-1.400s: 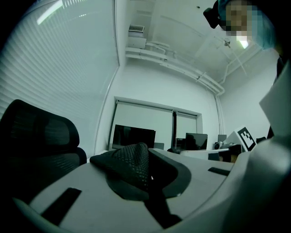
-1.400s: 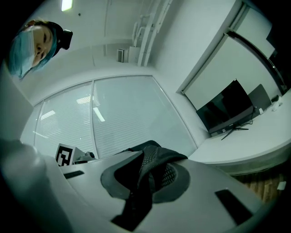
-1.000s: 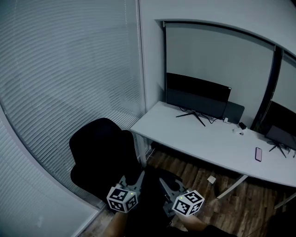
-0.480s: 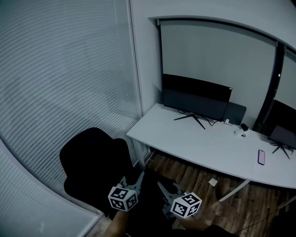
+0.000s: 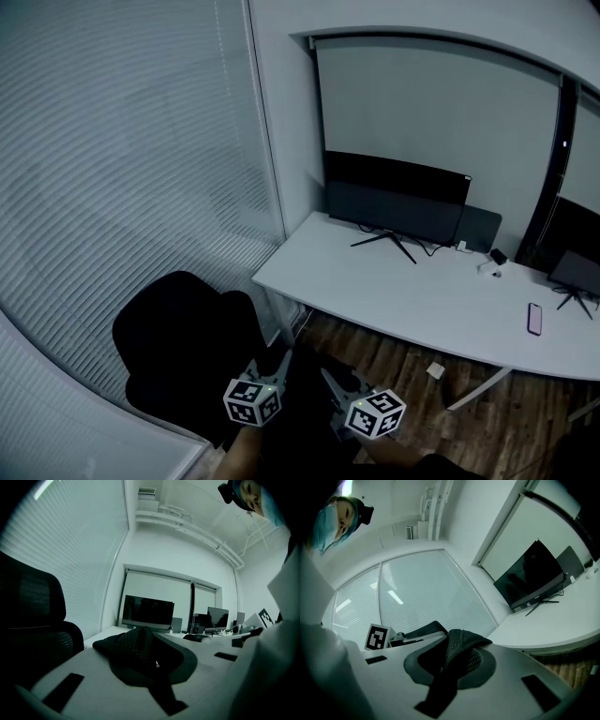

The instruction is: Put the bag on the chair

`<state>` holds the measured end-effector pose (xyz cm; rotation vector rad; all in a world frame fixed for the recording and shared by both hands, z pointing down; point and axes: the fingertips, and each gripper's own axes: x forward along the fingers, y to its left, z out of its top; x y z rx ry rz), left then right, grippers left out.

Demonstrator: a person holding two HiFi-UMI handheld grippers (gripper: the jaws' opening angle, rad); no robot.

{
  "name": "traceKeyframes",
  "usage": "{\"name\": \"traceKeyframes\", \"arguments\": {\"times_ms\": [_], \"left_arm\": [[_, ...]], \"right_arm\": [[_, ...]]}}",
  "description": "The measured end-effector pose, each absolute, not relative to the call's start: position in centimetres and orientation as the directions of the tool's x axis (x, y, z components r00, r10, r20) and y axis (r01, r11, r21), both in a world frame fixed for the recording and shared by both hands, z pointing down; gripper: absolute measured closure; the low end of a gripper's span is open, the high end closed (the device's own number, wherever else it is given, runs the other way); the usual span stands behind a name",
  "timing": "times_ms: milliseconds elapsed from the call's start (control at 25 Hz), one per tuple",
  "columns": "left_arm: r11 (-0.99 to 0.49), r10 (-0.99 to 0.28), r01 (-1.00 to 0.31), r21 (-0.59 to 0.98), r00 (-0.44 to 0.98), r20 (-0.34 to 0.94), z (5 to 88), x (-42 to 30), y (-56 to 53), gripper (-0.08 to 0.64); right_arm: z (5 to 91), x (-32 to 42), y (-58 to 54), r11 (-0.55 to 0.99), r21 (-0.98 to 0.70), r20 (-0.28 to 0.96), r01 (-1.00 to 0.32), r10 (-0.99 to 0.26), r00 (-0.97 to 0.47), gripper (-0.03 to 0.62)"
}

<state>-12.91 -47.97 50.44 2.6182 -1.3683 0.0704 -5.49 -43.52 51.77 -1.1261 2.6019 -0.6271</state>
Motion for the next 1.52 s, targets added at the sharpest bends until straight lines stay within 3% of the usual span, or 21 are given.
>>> {"name": "traceKeyframes", "arguments": {"times_ms": [760, 1520], "left_arm": [[-0.514, -0.809, -0.848, 0.130, 0.529, 0.255, 58.5, -13.1, -46.9, 0.525], [-0.422, -0.794, -0.892, 0.162, 0.450, 0.409, 65.7, -14.5, -42.9, 0.410]], "right_arm": [[59.6, -7.0, -43.6, 0.597, -0.429, 0.118, -0.678, -0.707, -0.697, 0.529], [66.3, -7.3, -40.6, 0.561, -0.419, 0.275, -0.714, -0.671, -0.689, 0.523]]}}
